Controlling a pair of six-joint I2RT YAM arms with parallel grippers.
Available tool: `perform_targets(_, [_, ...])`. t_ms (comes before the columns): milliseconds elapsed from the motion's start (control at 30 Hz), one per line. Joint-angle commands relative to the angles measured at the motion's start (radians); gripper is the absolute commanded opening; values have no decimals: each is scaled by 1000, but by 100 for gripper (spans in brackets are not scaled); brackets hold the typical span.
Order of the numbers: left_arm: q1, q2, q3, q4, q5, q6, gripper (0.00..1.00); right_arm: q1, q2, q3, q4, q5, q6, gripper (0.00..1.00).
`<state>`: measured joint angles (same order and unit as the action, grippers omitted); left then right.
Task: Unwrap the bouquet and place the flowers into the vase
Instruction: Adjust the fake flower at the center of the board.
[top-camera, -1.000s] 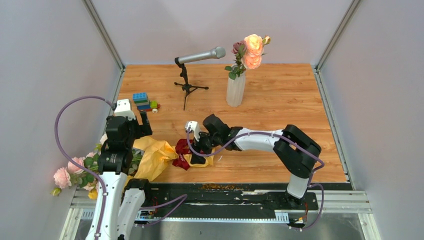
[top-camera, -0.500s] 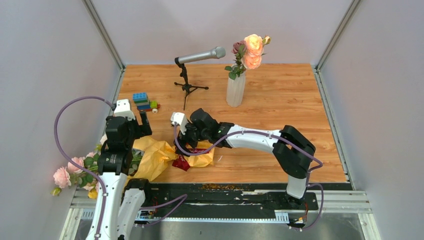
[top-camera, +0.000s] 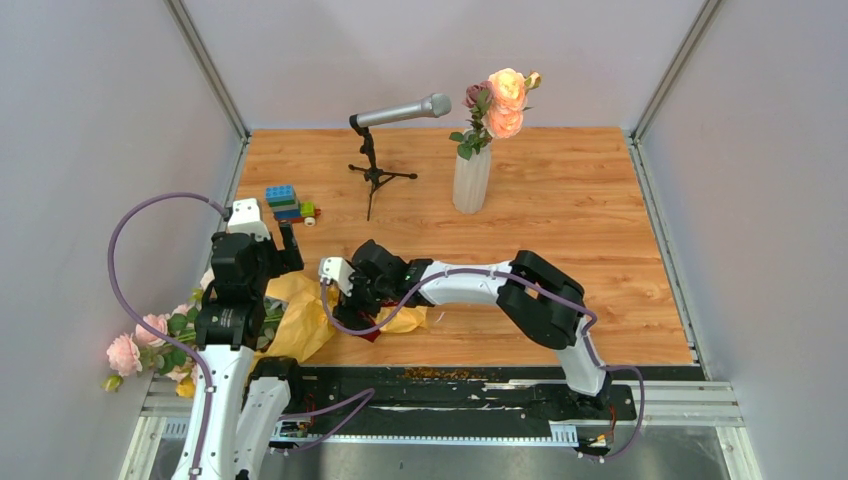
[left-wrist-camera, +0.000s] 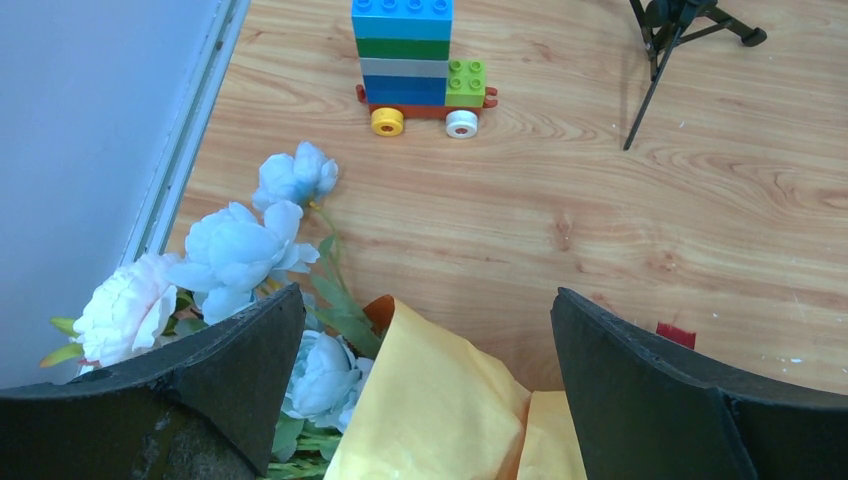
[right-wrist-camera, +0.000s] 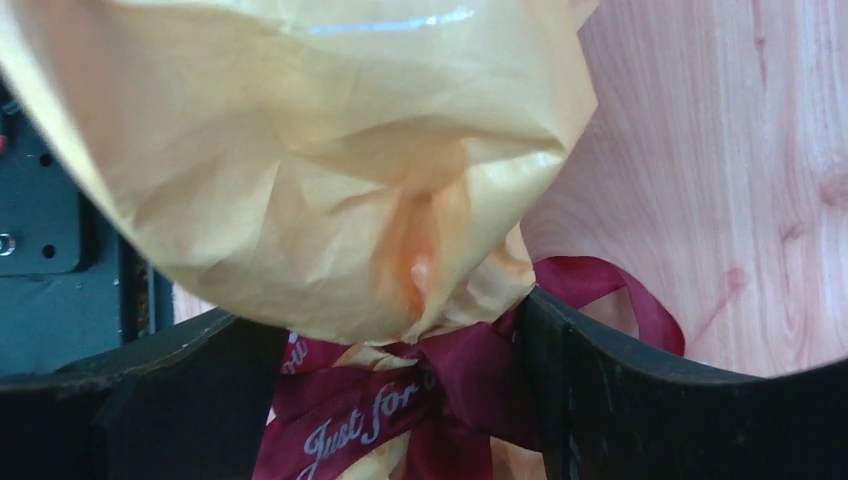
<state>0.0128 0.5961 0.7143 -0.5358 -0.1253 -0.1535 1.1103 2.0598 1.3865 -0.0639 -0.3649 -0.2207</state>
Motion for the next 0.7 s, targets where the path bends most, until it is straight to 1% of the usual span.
perform_targets(0, [-4, -6, 7, 17, -6, 0, 100, 3, 34, 87, -35, 56, -92, 83])
perform_targets(100, [-3, -4, 7, 18, -7, 0, 100, 3, 64, 105, -52, 94, -112, 81])
perform_targets(200, [-3, -3, 7, 19, -7, 0, 100, 3, 85, 115, -67, 106, -114, 73])
perform_targets(333, [-3, -1, 5, 19, -6, 1, 100, 4, 78, 79, -64, 105, -90, 55])
perform_targets(467, [-4, -1, 5, 20, -6, 0, 100, 4, 30, -1, -49, 134, -31, 34])
perform_targets(533, [-4, -1, 5, 18, -6, 1, 100, 3, -5, -46, -37, 148, 19, 22])
perform_targets(667, [-4, 0, 5, 21, 9, 1, 100, 3, -107, -137, -33, 172, 143, 2])
